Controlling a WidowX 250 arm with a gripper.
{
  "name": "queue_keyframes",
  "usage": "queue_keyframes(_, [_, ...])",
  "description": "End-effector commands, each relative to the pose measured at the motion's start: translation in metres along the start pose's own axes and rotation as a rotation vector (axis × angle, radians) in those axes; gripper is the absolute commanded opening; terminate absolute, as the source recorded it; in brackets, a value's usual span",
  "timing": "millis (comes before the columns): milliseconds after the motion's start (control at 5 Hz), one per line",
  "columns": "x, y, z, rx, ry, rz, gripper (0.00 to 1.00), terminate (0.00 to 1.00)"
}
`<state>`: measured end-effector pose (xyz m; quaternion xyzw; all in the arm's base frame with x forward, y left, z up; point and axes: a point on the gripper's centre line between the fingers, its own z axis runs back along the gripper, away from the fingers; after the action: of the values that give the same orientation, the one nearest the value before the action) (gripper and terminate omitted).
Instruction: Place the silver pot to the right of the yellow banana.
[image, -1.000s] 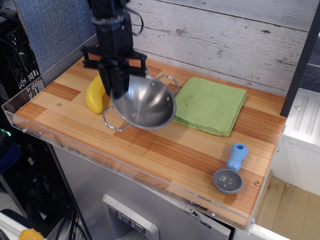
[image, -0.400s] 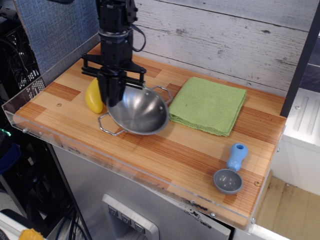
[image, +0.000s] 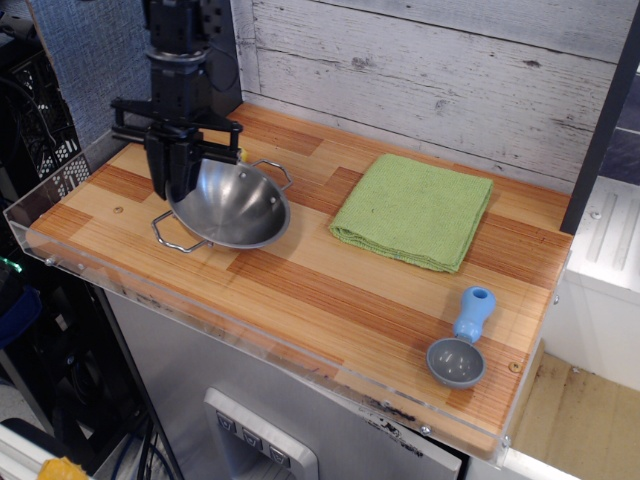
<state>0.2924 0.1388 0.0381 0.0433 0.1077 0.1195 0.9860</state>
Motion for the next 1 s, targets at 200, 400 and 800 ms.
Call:
queue_keyframes(200, [-0.004,-0.011,0.011,-0.02,-0.029,-0.041,1.0,0.0])
queue_keyframes(400, [-0.008,-0.011,0.023,-0.038,-0.064,-0.063,1.0,0.0])
queue_keyframes(800, [-0.027,0.013,0.118,-0.1,-0.37,-0.059,1.0,0.0])
